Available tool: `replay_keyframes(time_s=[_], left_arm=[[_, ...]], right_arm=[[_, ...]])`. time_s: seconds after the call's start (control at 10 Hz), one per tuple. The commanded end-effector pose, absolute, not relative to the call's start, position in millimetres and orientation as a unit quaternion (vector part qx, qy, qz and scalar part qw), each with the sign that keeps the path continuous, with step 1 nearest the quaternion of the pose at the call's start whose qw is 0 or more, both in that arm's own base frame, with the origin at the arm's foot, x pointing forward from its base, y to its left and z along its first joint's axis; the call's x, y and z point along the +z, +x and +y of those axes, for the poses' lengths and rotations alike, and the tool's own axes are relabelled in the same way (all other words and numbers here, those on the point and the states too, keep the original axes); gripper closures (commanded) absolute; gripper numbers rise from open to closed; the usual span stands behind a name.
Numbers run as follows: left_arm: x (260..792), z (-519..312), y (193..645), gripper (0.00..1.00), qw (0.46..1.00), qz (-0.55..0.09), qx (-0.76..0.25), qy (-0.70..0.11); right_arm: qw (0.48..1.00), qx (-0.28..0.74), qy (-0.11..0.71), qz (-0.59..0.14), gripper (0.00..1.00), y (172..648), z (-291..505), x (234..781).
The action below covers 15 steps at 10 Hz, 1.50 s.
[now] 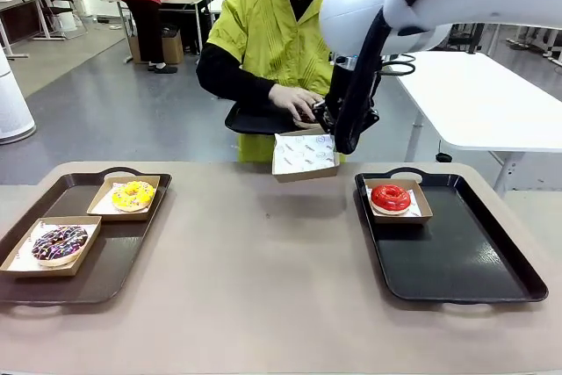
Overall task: Individually package the donuts and arrange them on the tray.
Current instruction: Place the picked Paper togo box on the Handle tray while simultaneously picking up another Paper togo box from the table with the other hand, then place the picked Paper togo box on the Handle tray.
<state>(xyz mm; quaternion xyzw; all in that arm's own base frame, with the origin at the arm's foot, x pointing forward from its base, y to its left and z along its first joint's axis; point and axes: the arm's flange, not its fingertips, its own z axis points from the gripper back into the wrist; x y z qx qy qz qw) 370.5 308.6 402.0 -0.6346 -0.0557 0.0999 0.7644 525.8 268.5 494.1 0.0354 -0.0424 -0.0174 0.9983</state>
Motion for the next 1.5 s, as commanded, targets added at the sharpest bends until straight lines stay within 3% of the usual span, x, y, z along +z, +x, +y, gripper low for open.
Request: replay_keyframes(time_s=[0.0, 1.4], left_arm=[[411, 297, 366, 0.0, 0.766, -0.064, 0.093, -0.633], [411, 297, 366, 0.0, 0.766, -0.064, 0.093, -0.633]], right_arm=[[0.999, 0.01, 0.015, -0.04, 1.0, 547, 283, 491], [0.999, 0.002, 0.024, -0.039, 1.0, 544, 282, 481]])
